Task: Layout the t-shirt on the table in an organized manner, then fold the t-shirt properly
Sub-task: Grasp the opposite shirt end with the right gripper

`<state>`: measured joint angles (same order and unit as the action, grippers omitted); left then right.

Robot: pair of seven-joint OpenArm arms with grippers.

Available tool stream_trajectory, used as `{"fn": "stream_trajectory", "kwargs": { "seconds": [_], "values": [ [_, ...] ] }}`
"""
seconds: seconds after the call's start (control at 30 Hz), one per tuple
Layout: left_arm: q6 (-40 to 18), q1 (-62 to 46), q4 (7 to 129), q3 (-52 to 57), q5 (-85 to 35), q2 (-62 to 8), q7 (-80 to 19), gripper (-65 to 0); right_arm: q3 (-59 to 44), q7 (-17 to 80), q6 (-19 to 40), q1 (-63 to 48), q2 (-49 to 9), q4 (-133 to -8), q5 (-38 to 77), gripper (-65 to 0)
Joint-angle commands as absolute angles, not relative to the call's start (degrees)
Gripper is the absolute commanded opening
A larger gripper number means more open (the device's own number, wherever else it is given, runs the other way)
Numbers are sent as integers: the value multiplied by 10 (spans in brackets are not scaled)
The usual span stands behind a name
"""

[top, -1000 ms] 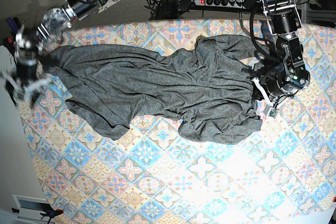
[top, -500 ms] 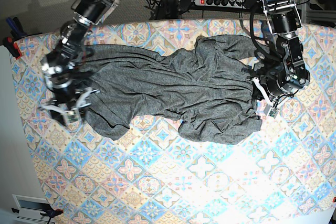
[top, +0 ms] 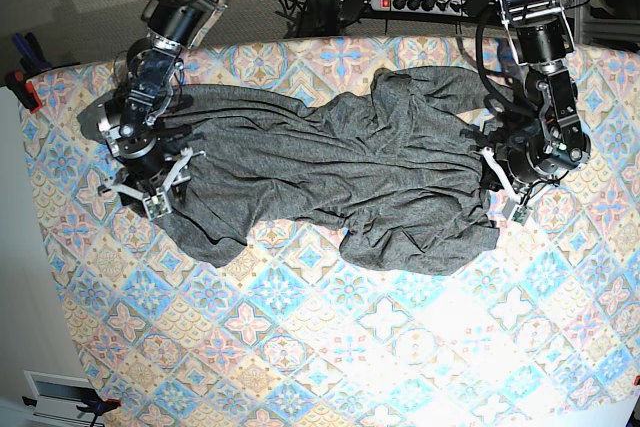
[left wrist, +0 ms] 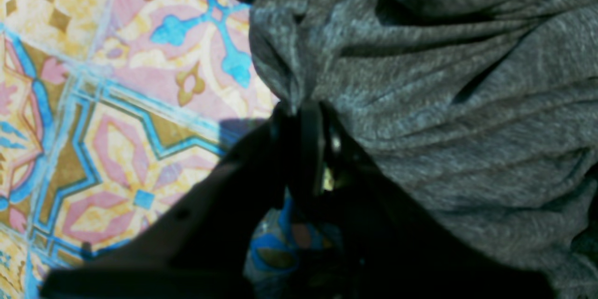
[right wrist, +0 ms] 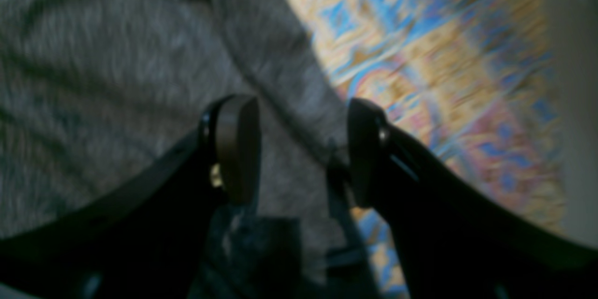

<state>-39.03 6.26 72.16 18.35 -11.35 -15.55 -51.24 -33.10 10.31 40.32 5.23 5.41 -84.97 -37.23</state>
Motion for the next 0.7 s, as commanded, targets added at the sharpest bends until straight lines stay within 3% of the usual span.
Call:
{"fn": "stream_trajectory", "kwargs": {
  "seconds": [0.0, 0.23, 0.43, 0.67],
  "values": [
    [-400, 61, 720, 178, -107, -153, -545, -611, -322, 89, 400, 63, 51, -851, -369, -361],
    [-400, 62, 720, 178, -107, -153, -541, -611, -247, 65, 400, 51, 50, -778, -407, -361],
    [-400, 61, 720, 178, -108, -153, -540, -611, -246, 37, 400, 51, 47, -732, -408, -361],
    [-400, 61, 720, 181, -108, -153, -540, -611, -246, 37, 400, 73, 3, -692, -406, -362]
  ]
}}
